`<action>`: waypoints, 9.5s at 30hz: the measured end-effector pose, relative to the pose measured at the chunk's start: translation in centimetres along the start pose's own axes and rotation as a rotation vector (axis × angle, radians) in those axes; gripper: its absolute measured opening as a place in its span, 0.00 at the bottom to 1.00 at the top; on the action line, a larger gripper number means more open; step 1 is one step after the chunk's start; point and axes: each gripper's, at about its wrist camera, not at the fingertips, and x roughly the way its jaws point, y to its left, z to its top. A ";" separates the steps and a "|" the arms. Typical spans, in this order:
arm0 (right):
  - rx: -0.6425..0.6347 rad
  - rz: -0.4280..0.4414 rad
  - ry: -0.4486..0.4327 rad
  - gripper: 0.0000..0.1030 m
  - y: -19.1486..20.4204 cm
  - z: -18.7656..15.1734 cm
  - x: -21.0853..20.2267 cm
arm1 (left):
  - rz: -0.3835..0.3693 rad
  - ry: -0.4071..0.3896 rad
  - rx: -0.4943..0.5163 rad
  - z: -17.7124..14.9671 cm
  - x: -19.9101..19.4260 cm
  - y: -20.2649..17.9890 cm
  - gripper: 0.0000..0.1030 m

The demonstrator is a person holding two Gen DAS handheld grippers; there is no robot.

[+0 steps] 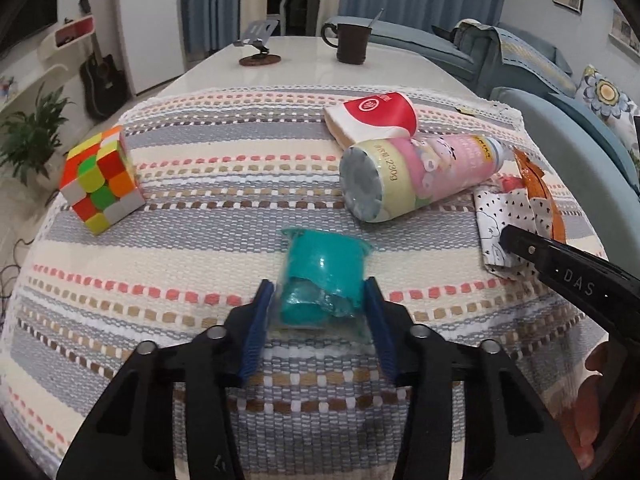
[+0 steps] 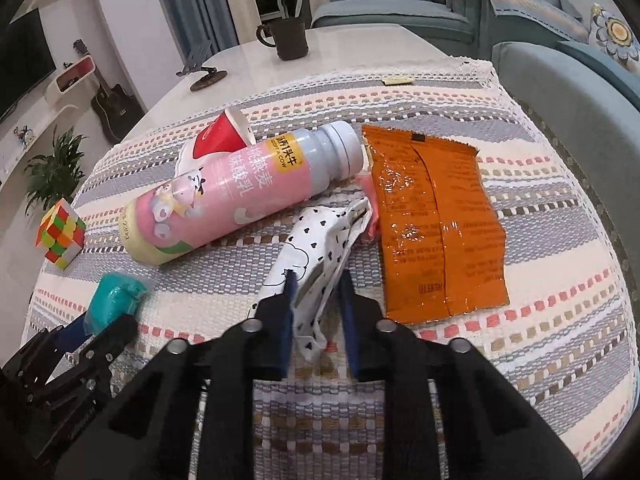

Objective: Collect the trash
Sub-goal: 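Grasp the white patterned wrapper with the right tool while the left grasps the teal packet, then carry wrapper and teal packet over the wastebasket and open both tools, then grasp the orange snack bag with the right tool while the left grasps the pink milk bottle, then carry orange bag and pink bottle over the wastebasket and open both tools, then grasp the pink packet with the right tool while the left grasps the red-white paper cup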

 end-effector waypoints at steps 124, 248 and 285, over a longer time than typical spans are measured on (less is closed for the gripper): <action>-0.022 -0.215 -0.019 0.48 -4.6 0.4 -0.7 | -0.389 -0.011 -0.061 4.6 2.3 -2.9 0.66; 0.643 -0.391 0.050 0.49 -40.7 -25.1 -22.2 | -0.765 0.207 0.491 -12.9 -7.6 -42.6 0.47; 0.023 -0.033 -0.032 0.35 -7.9 1.5 -4.8 | -0.273 -0.079 -0.086 8.4 0.8 -3.2 0.73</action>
